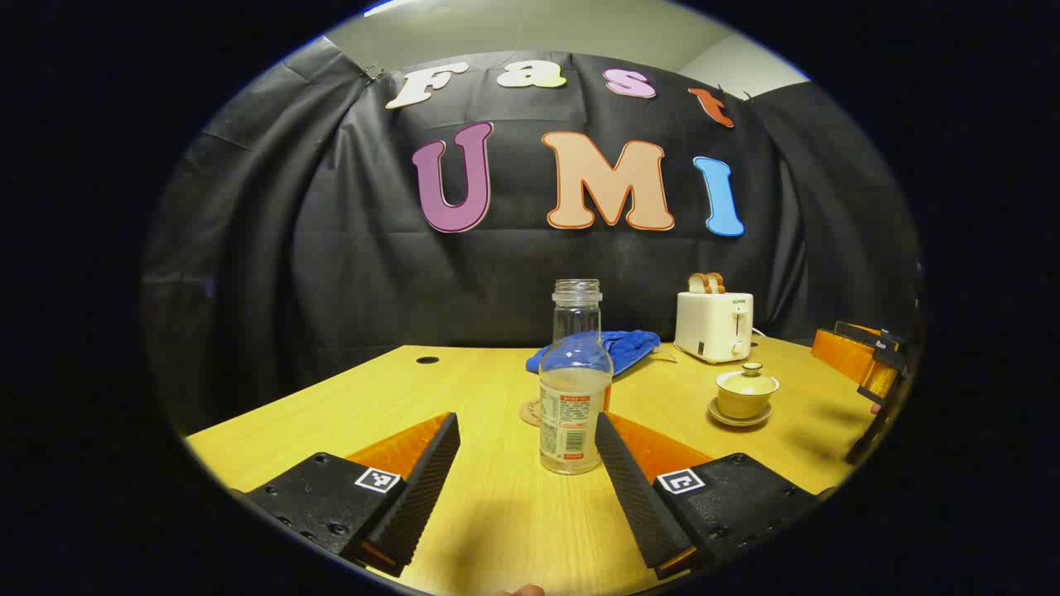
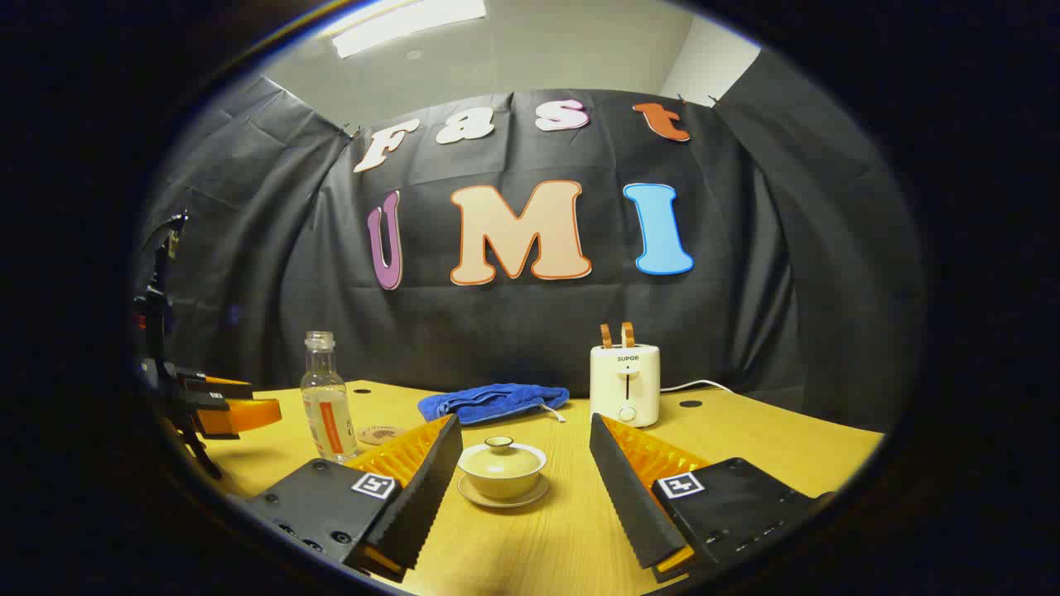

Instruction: Open the teacup lid with one hand, grasp the water bottle and pour water into the teacup with the other hand; after pouring, place the water bottle on the coaster and then close the teacup lid.

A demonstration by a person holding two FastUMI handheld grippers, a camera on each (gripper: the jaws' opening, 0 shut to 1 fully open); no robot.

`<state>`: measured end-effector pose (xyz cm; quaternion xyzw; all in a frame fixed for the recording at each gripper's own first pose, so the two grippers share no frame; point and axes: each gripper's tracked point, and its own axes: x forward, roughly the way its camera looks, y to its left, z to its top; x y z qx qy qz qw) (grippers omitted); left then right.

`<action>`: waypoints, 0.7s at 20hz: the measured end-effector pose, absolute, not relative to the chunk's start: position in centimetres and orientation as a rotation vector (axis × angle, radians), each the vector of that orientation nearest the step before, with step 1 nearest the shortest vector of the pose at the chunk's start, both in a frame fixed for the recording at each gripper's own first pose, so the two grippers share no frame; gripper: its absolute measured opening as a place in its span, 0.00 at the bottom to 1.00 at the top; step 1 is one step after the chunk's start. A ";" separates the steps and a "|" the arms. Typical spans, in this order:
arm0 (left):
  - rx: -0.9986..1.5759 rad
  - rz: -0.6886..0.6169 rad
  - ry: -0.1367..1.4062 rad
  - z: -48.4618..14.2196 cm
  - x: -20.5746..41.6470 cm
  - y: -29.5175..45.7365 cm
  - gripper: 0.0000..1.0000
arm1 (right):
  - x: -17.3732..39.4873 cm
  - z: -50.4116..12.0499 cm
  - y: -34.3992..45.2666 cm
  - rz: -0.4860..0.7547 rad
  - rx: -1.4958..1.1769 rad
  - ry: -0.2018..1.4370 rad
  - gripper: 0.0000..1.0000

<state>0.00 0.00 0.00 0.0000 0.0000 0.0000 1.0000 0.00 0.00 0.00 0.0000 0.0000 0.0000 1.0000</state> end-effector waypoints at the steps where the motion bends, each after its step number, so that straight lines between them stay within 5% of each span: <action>1: 0.004 0.001 0.002 -0.2 0.1 0.2 0.96 | 0.2 -0.3 0.2 0.001 0.001 0.010 1.00; 14: -0.012 0.016 -0.038 0.2 0.8 0.7 0.96 | 1.3 -2.5 0.6 0.008 0.004 0.099 0.97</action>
